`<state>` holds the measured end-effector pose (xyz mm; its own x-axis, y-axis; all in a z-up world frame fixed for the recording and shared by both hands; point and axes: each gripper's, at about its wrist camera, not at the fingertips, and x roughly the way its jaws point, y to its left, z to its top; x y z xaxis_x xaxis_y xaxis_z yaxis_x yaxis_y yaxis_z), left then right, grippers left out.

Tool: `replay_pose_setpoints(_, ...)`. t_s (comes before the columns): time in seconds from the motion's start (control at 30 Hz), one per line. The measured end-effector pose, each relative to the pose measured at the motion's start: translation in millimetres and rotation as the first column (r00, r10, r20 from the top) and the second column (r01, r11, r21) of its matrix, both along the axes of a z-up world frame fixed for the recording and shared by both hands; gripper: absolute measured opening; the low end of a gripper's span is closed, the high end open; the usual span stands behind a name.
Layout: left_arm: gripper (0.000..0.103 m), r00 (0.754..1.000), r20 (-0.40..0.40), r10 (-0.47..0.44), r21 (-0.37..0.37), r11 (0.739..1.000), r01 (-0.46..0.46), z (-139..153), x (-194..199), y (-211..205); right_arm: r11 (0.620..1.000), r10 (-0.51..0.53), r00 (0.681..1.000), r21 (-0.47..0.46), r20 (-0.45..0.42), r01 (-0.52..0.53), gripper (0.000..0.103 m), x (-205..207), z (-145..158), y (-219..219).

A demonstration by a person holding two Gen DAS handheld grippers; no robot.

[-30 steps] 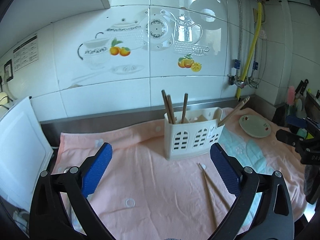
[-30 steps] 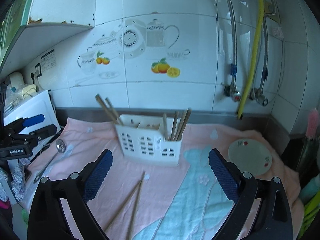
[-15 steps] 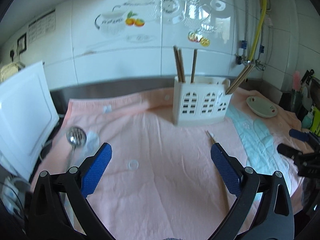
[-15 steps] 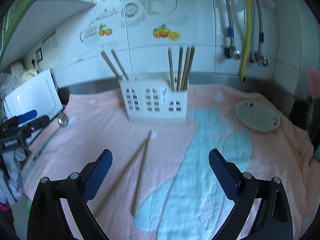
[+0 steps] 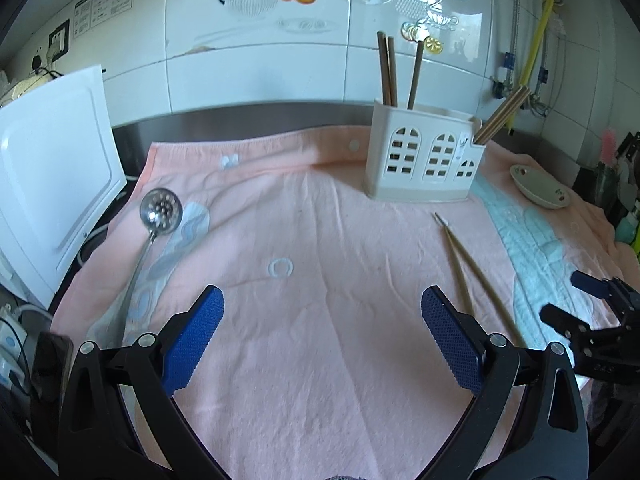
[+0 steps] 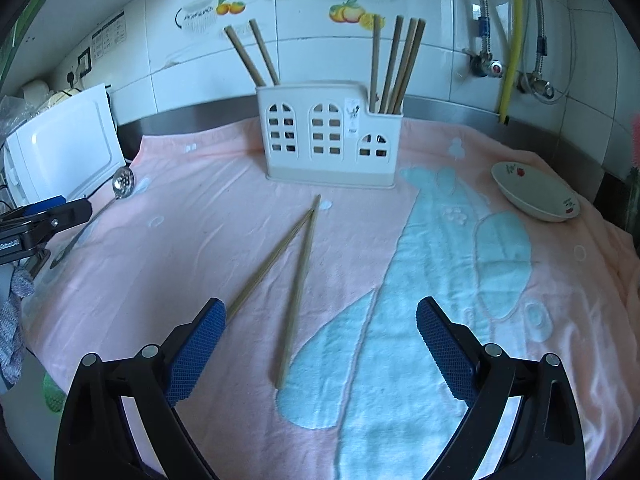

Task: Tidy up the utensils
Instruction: 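Open both tools and pull back from the white holder toward the towel, then grasp a chopstick with the right tool while the left tool grasps another chopstick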

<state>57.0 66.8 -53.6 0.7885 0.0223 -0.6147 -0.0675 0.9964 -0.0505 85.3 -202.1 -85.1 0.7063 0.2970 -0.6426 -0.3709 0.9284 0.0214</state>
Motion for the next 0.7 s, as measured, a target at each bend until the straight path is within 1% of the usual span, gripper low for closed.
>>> replay_pose_setpoints(0.07,0.098,1.000,-0.012,0.004,0.003,1.000,-0.004,-4.8,-0.8,1.0,1.000,0.005,1.000,0.004,-0.018,-0.005,0.078,2.9,-4.3,4.3)
replay_pose_setpoints(0.2,0.098,1.000,-0.028,0.012,-0.008,1.000,-0.012,-11.6,-2.1,4.8,1.000,0.018,0.999,0.012,-0.048,-0.017,0.067,7.9,-12.4,12.3)
replay_pose_setpoints(0.3,0.098,0.999,-0.039,0.015,-0.014,1.000,-0.015,-17.0,-3.1,6.3,1.000,0.019,0.998,0.017,-0.067,-0.018,0.056,11.8,-18.1,16.1)
replay_pose_setpoints(0.4,0.098,0.999,-0.045,0.015,-0.019,1.000,-0.016,-21.2,-4.4,7.2,0.999,0.017,0.996,0.032,-0.093,-0.014,0.048,16.4,-24.7,17.9)
replay_pose_setpoints(0.43,0.098,0.999,-0.047,0.015,-0.020,1.000,-0.016,-22.2,-4.8,7.4,0.999,0.016,0.995,0.037,-0.101,-0.012,0.043,17.6,-26.8,18.6)
replay_pose_setpoints(0.5,0.098,0.999,-0.051,0.015,-0.020,1.000,-0.016,-24.6,-5.8,7.5,0.999,0.018,0.994,0.041,-0.110,-0.014,0.039,19.0,-29.0,19.9)
replay_pose_setpoints(0.6,0.098,0.998,-0.054,0.014,-0.025,1.000,-0.015,-26.5,-7.3,7.5,0.999,0.027,0.993,0.040,-0.117,-0.023,0.028,19.3,-32.0,23.4)
replay_pose_setpoints(0.7,0.098,0.998,-0.055,0.008,-0.029,1.000,-0.010,-28.1,-8.5,6.1,0.999,0.023,0.993,0.037,-0.118,-0.018,0.025,21.8,-33.8,24.9)
